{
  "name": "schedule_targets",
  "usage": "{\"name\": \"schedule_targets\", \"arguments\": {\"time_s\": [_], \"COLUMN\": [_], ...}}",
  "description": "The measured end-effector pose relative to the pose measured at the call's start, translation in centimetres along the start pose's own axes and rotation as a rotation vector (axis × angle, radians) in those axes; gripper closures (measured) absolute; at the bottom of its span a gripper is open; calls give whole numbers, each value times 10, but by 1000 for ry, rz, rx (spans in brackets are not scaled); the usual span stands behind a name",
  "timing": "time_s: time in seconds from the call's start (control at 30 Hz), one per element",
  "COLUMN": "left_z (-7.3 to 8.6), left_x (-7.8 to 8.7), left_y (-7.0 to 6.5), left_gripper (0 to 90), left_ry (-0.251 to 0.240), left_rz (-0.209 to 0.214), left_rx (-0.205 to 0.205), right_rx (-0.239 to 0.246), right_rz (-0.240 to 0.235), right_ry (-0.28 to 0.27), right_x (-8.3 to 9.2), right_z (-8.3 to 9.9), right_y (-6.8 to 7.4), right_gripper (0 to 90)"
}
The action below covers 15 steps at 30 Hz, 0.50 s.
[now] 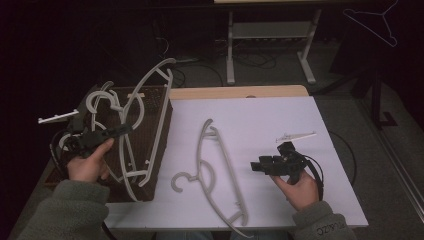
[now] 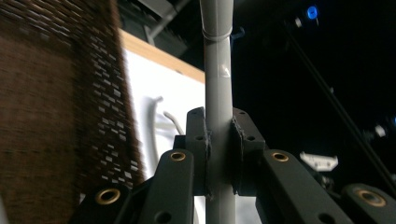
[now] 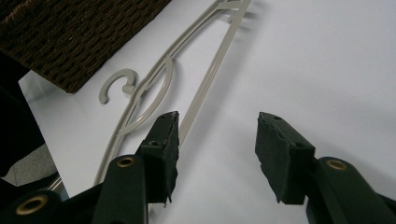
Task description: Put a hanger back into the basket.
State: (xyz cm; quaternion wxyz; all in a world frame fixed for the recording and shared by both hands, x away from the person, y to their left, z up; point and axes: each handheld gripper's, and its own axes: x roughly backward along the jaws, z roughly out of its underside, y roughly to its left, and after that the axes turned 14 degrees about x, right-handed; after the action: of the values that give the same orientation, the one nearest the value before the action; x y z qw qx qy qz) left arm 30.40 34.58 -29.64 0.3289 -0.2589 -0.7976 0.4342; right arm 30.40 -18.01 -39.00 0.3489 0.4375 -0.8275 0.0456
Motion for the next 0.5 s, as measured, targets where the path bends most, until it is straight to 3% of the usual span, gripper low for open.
{"name": "schedule_targets", "arguments": {"time_s": [0.5], "left_z": [-36], "left_x": [32], "left_y": [34], "left_gripper": [796], "left_ry": [-158], "left_rz": [-39], "left_rx": [97], "right_rx": [-7], "right_rz": [-2], "right_ry": [12], "right_x": [-2], "right_z": [0], "right_y": [0], "right_gripper": [474]}}
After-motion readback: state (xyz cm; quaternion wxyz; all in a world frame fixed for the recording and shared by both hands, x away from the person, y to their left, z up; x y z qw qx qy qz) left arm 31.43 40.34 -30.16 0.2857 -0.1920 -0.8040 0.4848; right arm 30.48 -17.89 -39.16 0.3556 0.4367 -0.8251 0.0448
